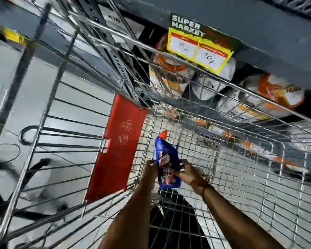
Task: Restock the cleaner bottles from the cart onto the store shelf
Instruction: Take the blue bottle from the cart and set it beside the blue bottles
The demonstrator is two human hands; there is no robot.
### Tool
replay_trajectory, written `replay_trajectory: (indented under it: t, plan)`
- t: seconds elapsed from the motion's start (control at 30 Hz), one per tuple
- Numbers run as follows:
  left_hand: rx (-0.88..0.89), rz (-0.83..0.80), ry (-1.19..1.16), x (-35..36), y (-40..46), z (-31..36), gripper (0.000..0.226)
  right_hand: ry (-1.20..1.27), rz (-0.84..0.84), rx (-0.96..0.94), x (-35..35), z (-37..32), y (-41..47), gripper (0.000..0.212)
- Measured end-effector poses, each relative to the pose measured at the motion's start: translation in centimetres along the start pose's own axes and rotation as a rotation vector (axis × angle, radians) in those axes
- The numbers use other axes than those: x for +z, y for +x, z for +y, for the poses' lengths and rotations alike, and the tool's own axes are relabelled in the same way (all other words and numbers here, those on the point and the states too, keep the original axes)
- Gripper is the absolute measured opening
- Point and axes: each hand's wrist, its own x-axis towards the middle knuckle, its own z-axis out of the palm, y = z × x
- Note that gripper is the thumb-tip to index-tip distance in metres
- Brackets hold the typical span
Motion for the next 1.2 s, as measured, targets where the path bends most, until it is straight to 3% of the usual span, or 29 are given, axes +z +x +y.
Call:
replay_trajectory:
  t: [0.13,0.37,0.4,0.5,0.6,0.67,0.7,0.8,0.87,1.2]
  plan:
    - [-0.008,0.013,-0.105,-0.2,-1.5,0.2,0.027,0.029,0.026,0.042,0.1,-0.7,-1.3,0.044]
    - [0.089,-0.221,-0.154,-1.0,-8.5,3.7,0.038,0.043,0.121,-0.077,-3.7,-4.6,-7.3,0.035]
    - [0.135,-0.252,-0.166,-1.1,-10.1,4.7,0.041,0.072,0.141,-0.099,-4.2,-5.1,-8.4,0.032]
    - [0.303,-0.322,-0.169,-2.5,-15.9,7.6,0.022,0.189,0.173,-0.164,-5.3,-7.8,-12.9,0.033]
    - [0.478,-0.34,-0.153,-4.2,-21.3,10.4,0.026,0.218,0.181,-0.279,-6.3,-12.1,-18.1,0.065]
    - [0.586,-0.346,-0.18,-5.7,-25.3,12.2,0.018,0.269,0.178,-0.38,-6.6,-15.1,-22.1,0.075]
    - [0.663,-0.371,-0.192,-6.8,-28.0,13.3,0.01,0.283,0.184,-0.451,-6.5,-17.0,-24.5,0.071]
    - [0.883,-0.407,-0.247,-9.2,-33.6,16.5,0.03,0.385,0.231,-0.664,-6.4,-21.3,-29.5,0.041]
    - [1.036,-0.4,-0.219,-11.5,-38.4,18.7,0.034,0.453,0.236,-0.793,-6.1,-25.1,-33.5,0.035]
    - [1.504,-0.433,-0.166,-18.3,-61.4,29.7,0.026,0.556,0.31,-1.271,-8.6,-42.4,-50.9,0.043]
